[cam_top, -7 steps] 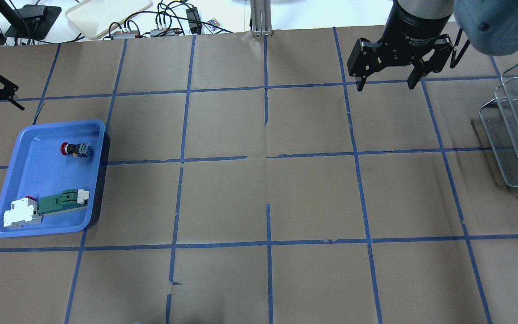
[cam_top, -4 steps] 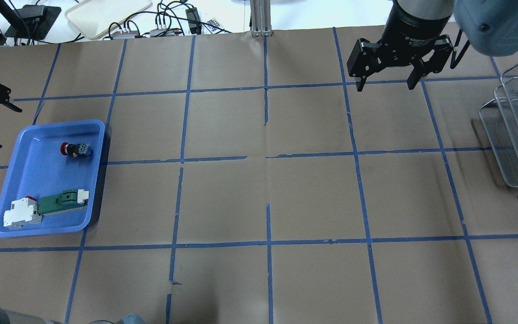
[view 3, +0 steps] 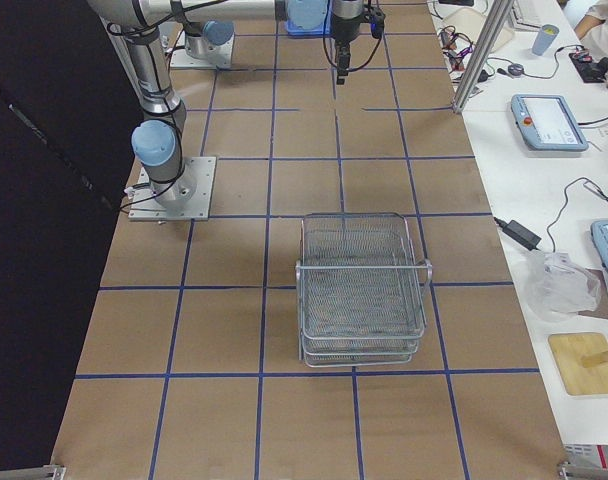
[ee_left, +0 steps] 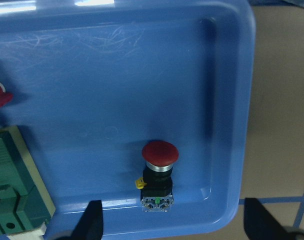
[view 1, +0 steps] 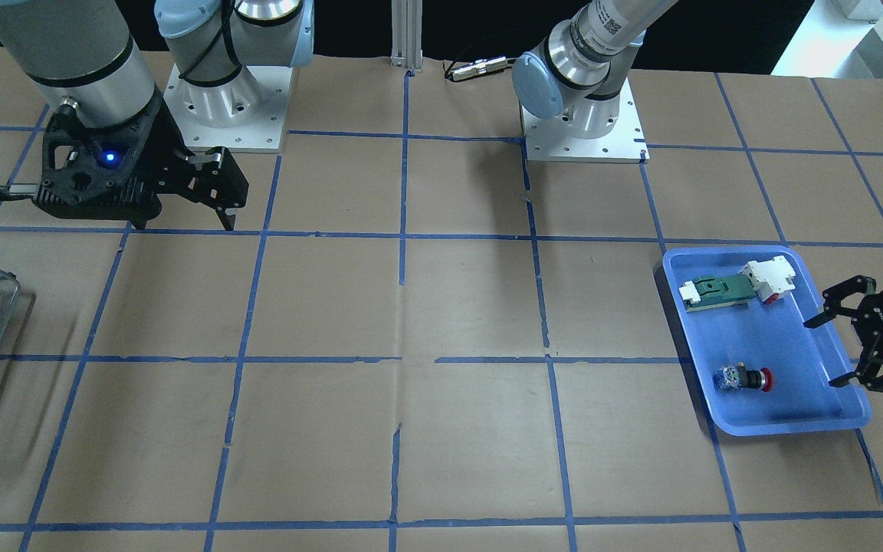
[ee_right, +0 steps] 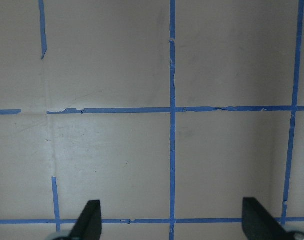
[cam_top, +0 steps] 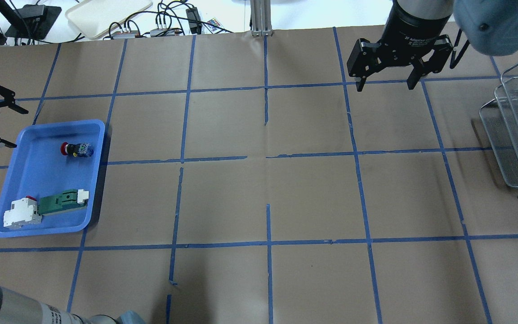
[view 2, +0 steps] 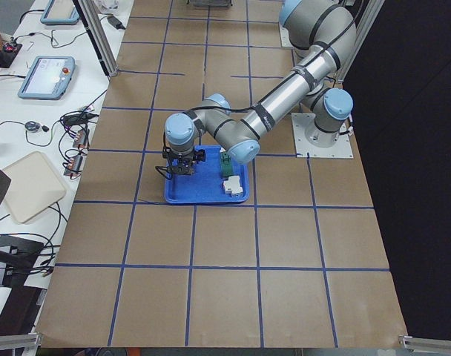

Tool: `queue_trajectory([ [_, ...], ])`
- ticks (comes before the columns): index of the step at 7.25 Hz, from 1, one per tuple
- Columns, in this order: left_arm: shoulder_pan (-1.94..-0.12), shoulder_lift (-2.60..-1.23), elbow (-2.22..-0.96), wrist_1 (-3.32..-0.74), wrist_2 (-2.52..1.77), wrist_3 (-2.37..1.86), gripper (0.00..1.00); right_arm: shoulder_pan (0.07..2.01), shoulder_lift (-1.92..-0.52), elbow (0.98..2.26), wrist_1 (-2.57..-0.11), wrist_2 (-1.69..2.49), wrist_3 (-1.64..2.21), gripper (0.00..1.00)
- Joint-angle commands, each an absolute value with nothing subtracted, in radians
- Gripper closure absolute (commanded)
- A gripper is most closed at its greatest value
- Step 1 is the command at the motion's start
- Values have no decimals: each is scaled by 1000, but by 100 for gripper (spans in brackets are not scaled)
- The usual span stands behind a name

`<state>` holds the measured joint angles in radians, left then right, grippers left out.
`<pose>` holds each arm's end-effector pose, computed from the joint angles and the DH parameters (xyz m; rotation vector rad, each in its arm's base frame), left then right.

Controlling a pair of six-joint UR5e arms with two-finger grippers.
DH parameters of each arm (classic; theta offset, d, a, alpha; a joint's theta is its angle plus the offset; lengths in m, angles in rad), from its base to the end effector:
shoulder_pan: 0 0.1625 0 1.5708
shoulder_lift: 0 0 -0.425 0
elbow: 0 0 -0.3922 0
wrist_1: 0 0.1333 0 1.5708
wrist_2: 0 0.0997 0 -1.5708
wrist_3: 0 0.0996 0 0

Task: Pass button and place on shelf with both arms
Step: 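Lower the left gripper onto the red push button in the blue tray and grasp it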

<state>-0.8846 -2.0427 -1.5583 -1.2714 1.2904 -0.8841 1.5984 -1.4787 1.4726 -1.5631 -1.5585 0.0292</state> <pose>0.2734 -0.5877 0.2568 2.0494 -2.0045 -0.2687 0.1491 -0.5269 0.4883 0.0025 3.1293 0.0030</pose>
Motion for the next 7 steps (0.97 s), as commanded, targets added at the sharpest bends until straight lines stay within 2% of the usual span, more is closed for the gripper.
queue_trajectory([
  [1,-884,-2097,-1559,-1272,1276,-900,0,1598,-1479,1473,-1563,-1559,29,0],
  [7,-884,-2172,-1568,-1269,1220,-891,0,1598,-1479,1473,-1563,-1559,29,0],
])
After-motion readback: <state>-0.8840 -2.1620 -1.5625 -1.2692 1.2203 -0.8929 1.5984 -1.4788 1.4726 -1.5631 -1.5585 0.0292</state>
